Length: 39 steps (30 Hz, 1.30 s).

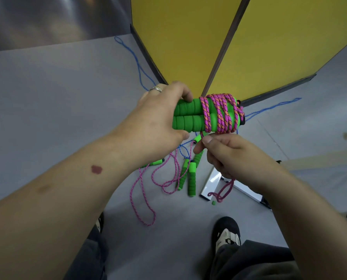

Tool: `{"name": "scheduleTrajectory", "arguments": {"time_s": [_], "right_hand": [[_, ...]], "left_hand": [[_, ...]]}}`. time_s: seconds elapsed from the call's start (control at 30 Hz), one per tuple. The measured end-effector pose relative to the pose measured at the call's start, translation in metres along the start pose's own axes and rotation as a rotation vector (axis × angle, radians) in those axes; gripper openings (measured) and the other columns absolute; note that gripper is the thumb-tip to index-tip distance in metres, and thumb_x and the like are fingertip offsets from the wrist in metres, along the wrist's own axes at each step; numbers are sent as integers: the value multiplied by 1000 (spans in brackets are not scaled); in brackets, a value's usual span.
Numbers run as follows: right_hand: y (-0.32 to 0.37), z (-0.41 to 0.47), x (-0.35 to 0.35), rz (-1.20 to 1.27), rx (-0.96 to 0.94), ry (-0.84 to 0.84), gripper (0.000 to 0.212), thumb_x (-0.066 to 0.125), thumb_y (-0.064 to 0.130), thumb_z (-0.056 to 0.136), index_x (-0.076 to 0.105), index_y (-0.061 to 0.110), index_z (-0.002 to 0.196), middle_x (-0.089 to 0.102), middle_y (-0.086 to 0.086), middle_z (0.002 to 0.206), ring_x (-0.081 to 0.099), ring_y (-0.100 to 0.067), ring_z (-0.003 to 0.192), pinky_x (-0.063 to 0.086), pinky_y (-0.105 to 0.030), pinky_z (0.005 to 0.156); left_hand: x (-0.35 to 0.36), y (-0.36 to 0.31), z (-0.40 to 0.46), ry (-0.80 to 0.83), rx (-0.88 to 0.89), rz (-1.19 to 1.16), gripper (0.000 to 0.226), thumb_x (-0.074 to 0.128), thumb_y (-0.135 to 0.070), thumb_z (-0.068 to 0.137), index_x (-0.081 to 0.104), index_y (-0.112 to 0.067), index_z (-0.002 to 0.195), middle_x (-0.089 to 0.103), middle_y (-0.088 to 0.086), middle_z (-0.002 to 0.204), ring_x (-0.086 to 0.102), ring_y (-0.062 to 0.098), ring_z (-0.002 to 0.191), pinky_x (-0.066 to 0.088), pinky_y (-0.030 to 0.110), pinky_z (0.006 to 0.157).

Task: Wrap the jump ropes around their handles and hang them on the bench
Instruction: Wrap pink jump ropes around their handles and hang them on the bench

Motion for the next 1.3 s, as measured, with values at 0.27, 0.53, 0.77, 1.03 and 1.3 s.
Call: {"name": "scheduleTrajectory", "arguments": {"time_s": [0.27, 0.53, 0.77, 1.03, 1.3], "right_hand": [[19, -13, -2, -350, -310, -106, 38, 54, 37, 102, 57, 7, 79, 35, 2, 58, 32, -9, 53, 29, -32, 51], [19, -15, -13, -287, -356, -139, 20, 59, 35, 99, 69, 20, 91, 48, 9, 60, 42, -9, 55, 39, -29, 53], [18, -13, -19, -211, -370, -195, 9, 64, 31, 96, 71, 28, 92, 68, 4, 82, 64, -14, 77, 53, -35, 66], [19, -12, -23, -121, -368, -279, 6, 79, 29, 83, 74, 28, 80, 69, 8, 74, 61, -6, 66, 46, -16, 56], [14, -9, -32, -76, -342, -386, 8, 78, 31, 84, 73, 30, 78, 69, 8, 74, 58, -1, 66, 44, -15, 60]], "left_hand": [[-2, -1, 3, -32, 13, 91, 63, 91, -24, 74, 54, -42, 122, 47, -14, 121, 49, 15, 114, 41, 29, 90], [2, 1, 4, 10, -2, 167, 67, 93, -25, 72, 56, -34, 126, 46, -15, 115, 51, 11, 106, 35, 23, 82], [5, -1, 1, 139, -18, 176, 70, 93, -22, 71, 56, -46, 125, 42, -8, 127, 52, 14, 109, 44, 27, 84], [6, -7, -2, 267, 42, 187, 67, 86, -12, 74, 58, -42, 127, 40, -17, 122, 55, 14, 108, 51, 36, 88], [11, -6, -6, 392, 93, 113, 64, 79, -9, 81, 58, -49, 126, 34, -24, 111, 51, 4, 102, 43, 9, 62]]}}
Point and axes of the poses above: each hand's wrist, its own z-axis towards the middle knuckle, its own x-axis out of the palm, y = z × x, the point moved 3 cm from there along z, towards the middle knuckle
